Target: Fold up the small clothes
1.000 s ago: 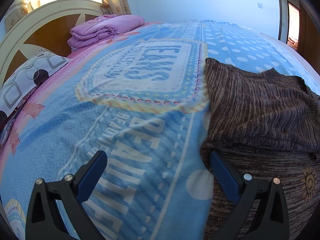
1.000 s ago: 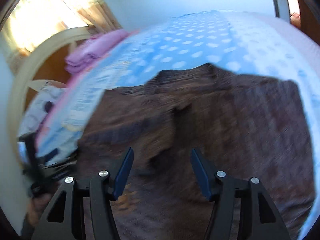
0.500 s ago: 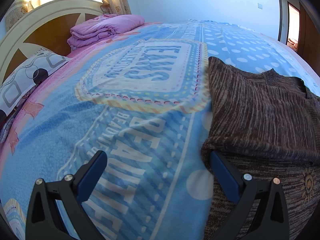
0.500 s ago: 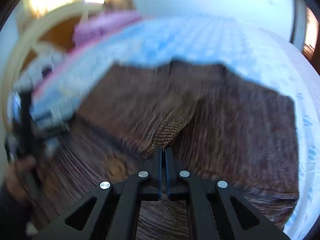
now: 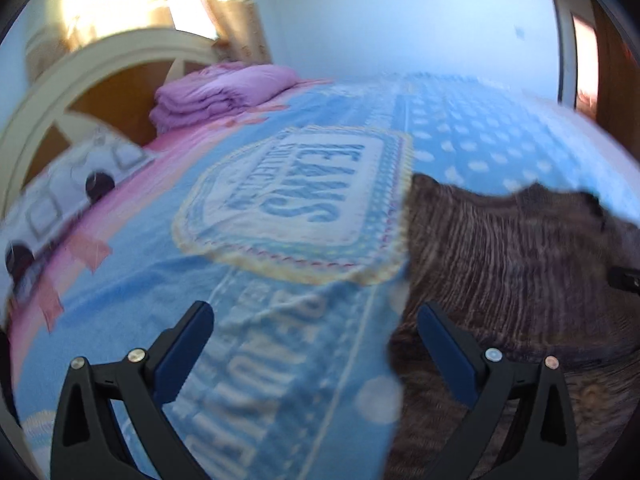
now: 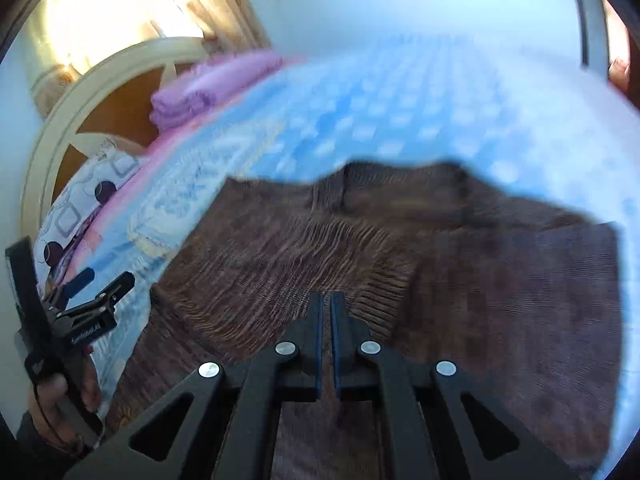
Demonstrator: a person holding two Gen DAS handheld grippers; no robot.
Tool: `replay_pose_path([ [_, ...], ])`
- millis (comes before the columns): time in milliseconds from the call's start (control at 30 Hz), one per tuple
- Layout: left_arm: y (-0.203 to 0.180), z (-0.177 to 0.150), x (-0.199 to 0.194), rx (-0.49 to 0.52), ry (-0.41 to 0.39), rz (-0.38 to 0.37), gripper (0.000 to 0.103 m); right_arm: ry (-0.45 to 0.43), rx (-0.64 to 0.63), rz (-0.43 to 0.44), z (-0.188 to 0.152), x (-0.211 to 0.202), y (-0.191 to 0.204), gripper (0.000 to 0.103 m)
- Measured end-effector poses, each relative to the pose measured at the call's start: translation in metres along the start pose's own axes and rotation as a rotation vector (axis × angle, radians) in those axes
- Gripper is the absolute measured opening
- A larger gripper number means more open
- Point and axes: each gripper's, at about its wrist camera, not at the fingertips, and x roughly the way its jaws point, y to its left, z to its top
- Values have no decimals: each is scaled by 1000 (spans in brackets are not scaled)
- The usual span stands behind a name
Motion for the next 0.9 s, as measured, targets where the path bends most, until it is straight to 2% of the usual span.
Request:
replay_pose_path([
  [33,-12,-3,11,64,23,64,103,15,-16,-49,1,11,-3,3],
  [67,-18,-6,22,107,57,103,103,-15,-1,-33,2,11,-9,2],
  [100,-17,-8,28,110,67,104,103,-27,34,-30,2,7,-15,2],
  [133,-8,-8,30,71,75,94,103,-33,58,-49,1,1,-17,3],
  [200,5,-9,37,21,116,137,103,-55,26,-69,-5,-14,-12,8],
  [233,14,-11,42,-23,144,105,103,-68,-7,-64,-10,-24,-8,16],
  [267,24,-11,43,-69,151,61,103,-76,-26,-59,-15,-31,-6,40],
  [300,31,-10,41,-97,149,38,103,-90,-39,-61,-22,-42,-7,59],
  [333,36,-9,39,-119,148,30,103,-103,-42,-76,-26,-51,-9,62],
  [433,42,-2,21,-166,90,-4,103,-120,-30,-134,-37,-65,-24,61],
  [533,24,13,7,-135,40,-36,103,-120,-5,-255,-43,-73,-47,61],
  [600,4,21,11,-77,52,-59,103,-124,40,-296,-46,-78,-66,61],
  [667,-21,23,25,-2,72,-1,103,-109,57,-328,-49,-80,-82,61],
  [767,-39,16,52,102,125,93,103,-65,91,-399,-59,-77,-111,61],
  [900,-20,11,56,41,161,44,103,-64,154,-388,-68,-86,-141,61],
])
